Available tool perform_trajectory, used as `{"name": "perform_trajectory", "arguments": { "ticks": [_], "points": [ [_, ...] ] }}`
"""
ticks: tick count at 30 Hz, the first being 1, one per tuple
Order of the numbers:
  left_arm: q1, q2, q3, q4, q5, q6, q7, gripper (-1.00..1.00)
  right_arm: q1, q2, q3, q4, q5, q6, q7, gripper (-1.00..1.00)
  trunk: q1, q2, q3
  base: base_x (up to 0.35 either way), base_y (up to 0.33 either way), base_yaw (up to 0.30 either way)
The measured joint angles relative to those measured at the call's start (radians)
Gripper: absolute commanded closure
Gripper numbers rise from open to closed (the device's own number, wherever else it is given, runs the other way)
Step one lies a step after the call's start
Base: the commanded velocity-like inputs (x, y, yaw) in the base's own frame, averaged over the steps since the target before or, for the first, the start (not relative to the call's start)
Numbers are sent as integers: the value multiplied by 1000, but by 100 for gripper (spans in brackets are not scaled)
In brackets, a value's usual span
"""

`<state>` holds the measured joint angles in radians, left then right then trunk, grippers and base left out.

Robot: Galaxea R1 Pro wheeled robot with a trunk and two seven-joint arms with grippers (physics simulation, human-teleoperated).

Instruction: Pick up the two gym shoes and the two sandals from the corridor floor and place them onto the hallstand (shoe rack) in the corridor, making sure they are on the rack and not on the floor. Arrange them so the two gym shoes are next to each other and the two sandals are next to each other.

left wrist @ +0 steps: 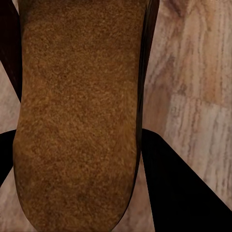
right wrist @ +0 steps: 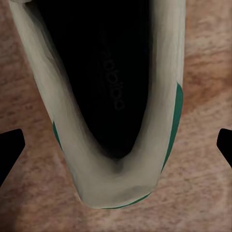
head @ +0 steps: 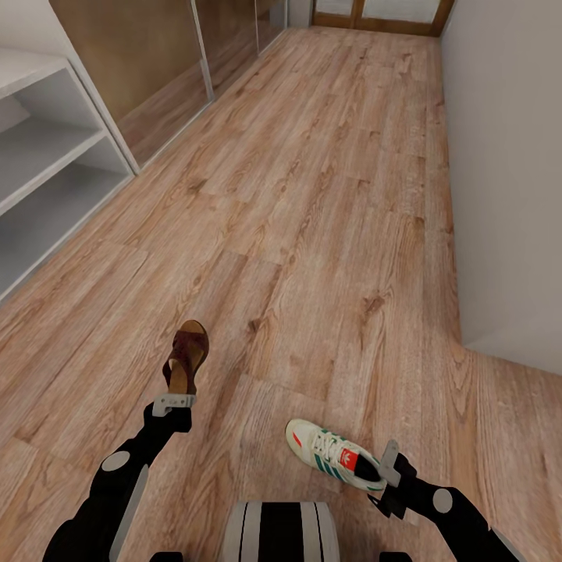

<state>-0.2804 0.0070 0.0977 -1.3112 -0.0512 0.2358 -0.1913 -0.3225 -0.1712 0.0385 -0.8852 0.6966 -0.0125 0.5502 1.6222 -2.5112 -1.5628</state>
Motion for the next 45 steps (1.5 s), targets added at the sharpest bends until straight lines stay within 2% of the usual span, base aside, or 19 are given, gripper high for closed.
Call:
{"name": "perform_trajectory", "arguments": {
  "ticks": [5,8,17,20,32,35,45],
  "points": [
    [0,1,1,0,0,0,-1,100,-1,0,1,0,0,1,0,-100,0,0,0,0,0,0],
    [0,1,1,0,0,0,-1,100,0,0,0,0,0,1,0,-100,1,-1,-12,0,0,0],
    [0,1,0,1,0,0,-1,100,-1,0,0,0,0,1,0,-100,1,-1,-14,0,0,0],
    [0,1,0,1,0,0,-1,100,0,0,0,0,0,1,0,-100,3,-1,-26,0,0,0],
    [0,1,0,1,0,0,-1,100,0,0,-1,0,0,1,0,-100,3,-1,-26,0,0,0],
    [0,1,0,1,-1,0,-1,100,0,0,-2,0,0,0,0,-100,4,-2,-37,0,0,0],
    [0,1,0,1,0,0,-1,100,-1,0,-2,0,0,0,0,-100,4,-2,-37,0,0,0]
  ]
}}
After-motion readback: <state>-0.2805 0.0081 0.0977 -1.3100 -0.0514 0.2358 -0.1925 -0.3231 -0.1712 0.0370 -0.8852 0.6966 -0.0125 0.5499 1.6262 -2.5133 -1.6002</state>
